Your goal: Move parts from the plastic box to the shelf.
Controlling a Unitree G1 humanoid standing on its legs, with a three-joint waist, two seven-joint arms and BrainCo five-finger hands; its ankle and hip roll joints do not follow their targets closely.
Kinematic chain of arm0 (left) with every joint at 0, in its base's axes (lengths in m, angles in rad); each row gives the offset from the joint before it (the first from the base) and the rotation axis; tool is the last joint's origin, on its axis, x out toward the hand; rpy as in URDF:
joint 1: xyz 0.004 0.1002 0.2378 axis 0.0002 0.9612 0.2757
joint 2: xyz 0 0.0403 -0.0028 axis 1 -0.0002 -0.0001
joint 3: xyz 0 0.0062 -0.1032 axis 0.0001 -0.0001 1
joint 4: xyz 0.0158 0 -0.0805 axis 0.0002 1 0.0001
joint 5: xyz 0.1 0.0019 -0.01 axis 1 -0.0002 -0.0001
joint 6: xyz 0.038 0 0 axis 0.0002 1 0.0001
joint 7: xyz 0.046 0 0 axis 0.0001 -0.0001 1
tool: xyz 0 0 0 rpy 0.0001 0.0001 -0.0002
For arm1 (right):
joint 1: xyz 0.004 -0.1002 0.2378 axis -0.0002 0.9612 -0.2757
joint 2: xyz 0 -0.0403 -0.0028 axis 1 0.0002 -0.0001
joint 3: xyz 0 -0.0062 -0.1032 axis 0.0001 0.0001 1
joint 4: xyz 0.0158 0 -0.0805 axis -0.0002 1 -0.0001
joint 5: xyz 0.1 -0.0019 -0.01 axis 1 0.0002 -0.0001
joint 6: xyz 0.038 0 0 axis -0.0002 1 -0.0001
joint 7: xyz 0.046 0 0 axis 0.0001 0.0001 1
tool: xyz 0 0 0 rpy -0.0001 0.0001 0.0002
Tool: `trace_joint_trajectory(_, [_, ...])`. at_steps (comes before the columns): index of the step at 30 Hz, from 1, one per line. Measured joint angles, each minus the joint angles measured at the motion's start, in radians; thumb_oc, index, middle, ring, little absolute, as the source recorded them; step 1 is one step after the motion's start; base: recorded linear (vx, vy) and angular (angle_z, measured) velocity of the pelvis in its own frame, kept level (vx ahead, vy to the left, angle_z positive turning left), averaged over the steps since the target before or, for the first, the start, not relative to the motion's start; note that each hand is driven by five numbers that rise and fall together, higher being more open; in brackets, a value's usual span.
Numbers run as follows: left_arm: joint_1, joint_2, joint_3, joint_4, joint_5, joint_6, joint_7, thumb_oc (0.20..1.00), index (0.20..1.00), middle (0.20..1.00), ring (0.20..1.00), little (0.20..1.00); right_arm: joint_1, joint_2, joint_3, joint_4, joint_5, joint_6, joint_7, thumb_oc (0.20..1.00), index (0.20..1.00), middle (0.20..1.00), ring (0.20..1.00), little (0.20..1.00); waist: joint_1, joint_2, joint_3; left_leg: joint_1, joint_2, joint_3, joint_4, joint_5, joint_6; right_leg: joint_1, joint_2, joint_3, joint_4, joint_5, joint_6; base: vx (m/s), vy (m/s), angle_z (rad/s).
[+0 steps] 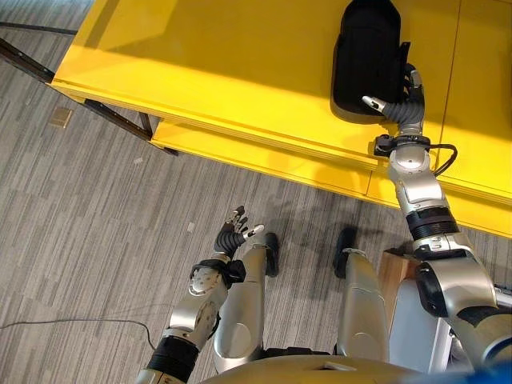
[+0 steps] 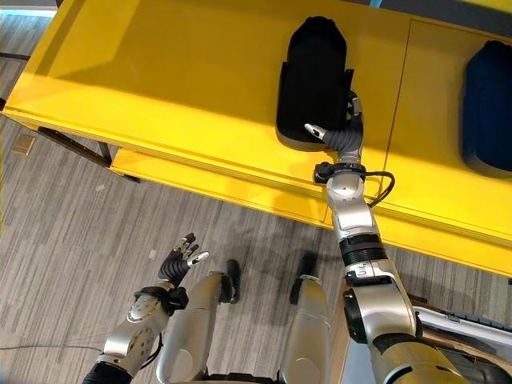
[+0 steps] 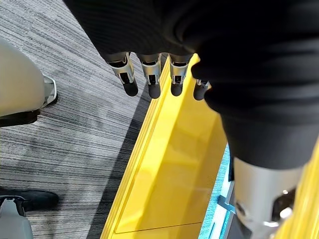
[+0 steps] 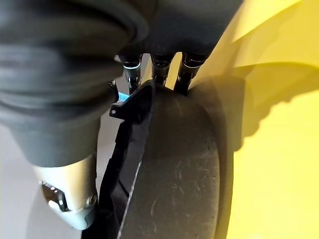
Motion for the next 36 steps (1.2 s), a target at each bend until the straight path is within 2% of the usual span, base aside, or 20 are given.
trace_joint_trajectory(7, [-0.002,0.0,0.0,0.0,0.0,0.0,0.0,1.0,1.0,1.0,1.0,1.0,0.027,0.003,-0.007,-0.063,0.001,0.013,0.001,1.0,1.0,1.0,1.0,1.0,-0.001,0.0,0.0,-0.006,0.0,-0.002,0.002,0.0,0.0,-0.008,-0.001,-0.001,0.009,-0.004,-0.002,0.0,0.0,0.0])
trace_joint_trajectory(12, [-0.002,-0.002,0.0,0.0,0.0,0.0,0.001,1.0,1.0,1.0,1.0,1.0,0.075,0.036,-0.019,-0.139,0.006,0.014,0.003,1.0,1.0,1.0,1.0,1.0,-0.002,0.0,0.0,-0.011,0.0,-0.006,0.002,0.001,0.0,-0.013,-0.002,-0.006,0.014,-0.008,-0.005,0.0,0.0,0.0])
trace_joint_trajectory(36, [-0.012,-0.002,-0.002,0.001,-0.001,0.001,0.001,1.0,1.0,1.0,1.0,1.0,0.077,0.064,-0.008,-0.147,0.04,0.01,0.04,1.0,1.0,1.0,1.0,1.0,-0.005,-0.004,-0.001,-0.029,0.0,-0.022,0.032,-0.005,0.0,-0.026,-0.006,-0.015,0.051,-0.029,-0.003,0.0,0.0,0.01])
